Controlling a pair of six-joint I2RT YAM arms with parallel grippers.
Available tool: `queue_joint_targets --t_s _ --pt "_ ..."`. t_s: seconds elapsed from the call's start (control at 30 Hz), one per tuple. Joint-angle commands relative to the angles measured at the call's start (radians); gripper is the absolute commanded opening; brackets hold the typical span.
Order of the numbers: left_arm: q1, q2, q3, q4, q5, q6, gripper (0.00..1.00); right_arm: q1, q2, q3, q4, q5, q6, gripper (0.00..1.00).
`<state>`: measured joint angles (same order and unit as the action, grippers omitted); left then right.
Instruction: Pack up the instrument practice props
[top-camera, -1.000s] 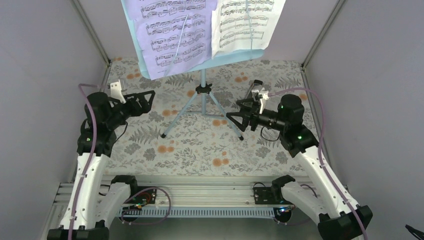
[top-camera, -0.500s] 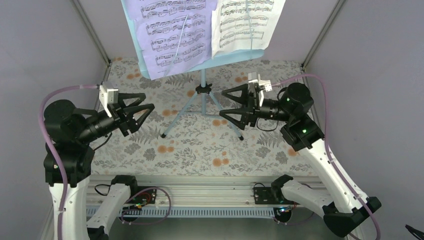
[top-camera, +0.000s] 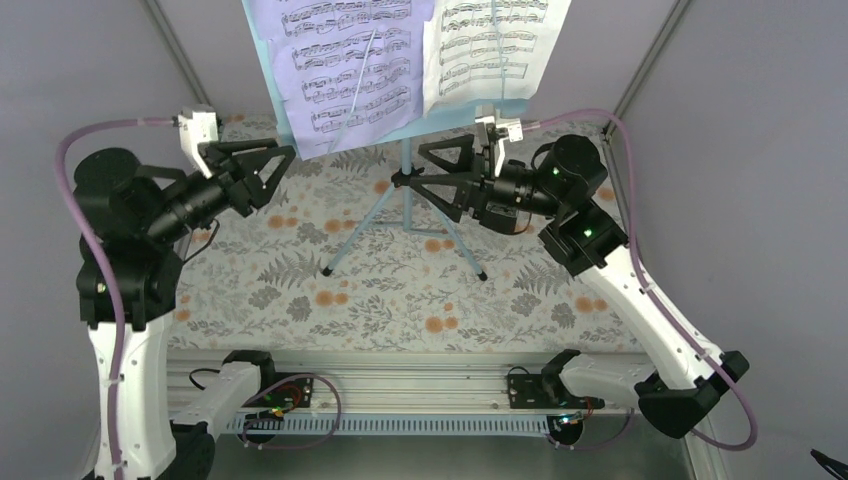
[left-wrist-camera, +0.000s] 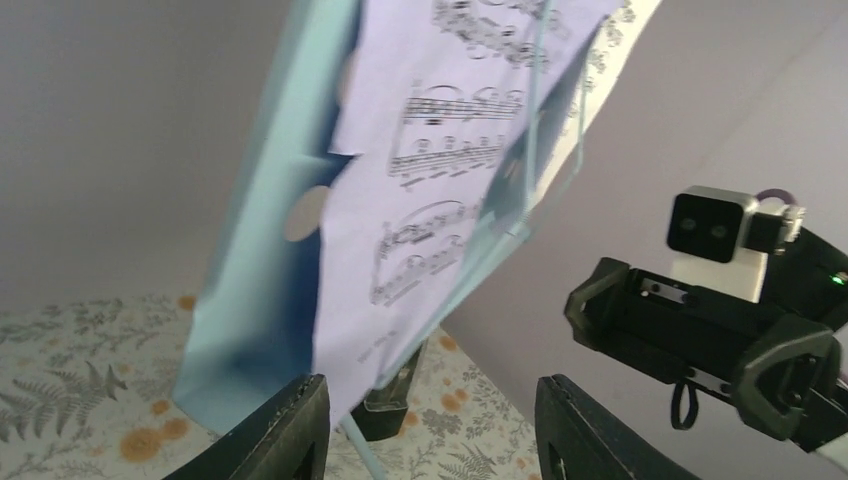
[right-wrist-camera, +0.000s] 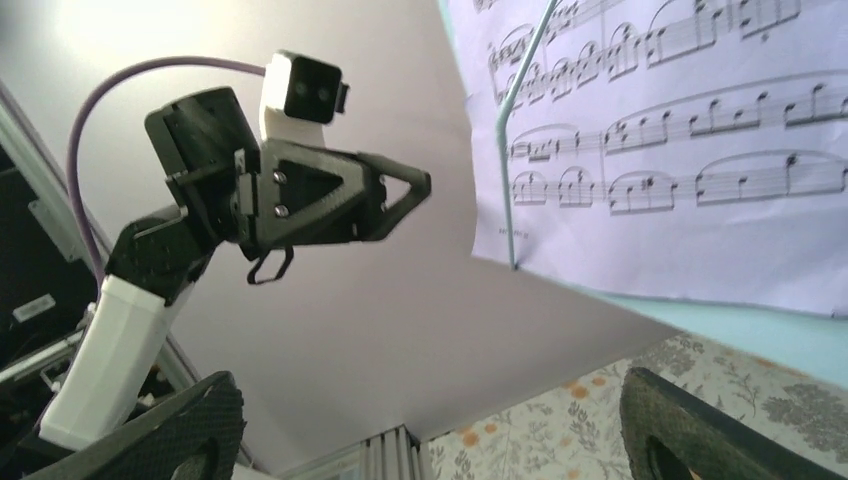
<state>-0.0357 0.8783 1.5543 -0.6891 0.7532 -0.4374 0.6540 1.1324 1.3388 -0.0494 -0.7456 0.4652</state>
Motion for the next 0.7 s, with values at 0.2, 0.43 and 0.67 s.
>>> queue_joint_targets --t_s 0.2,0.43,0.67 --pt "0.001 0.064 0.010 0.041 0.010 -0.088 0.46 0.041 0.131 0.168 0.025 0.095 0.069 0.86" --pt "0.001 0.100 0.002 0.028 0.010 -0.087 0.44 0.069 0.222 0.272 0.025 0.123 0.074 0.82" --pt "0.001 0.126 -0.008 0.058 0.039 -0.087 0.43 0.092 0.305 0.374 0.049 0.128 0.086 0.78"
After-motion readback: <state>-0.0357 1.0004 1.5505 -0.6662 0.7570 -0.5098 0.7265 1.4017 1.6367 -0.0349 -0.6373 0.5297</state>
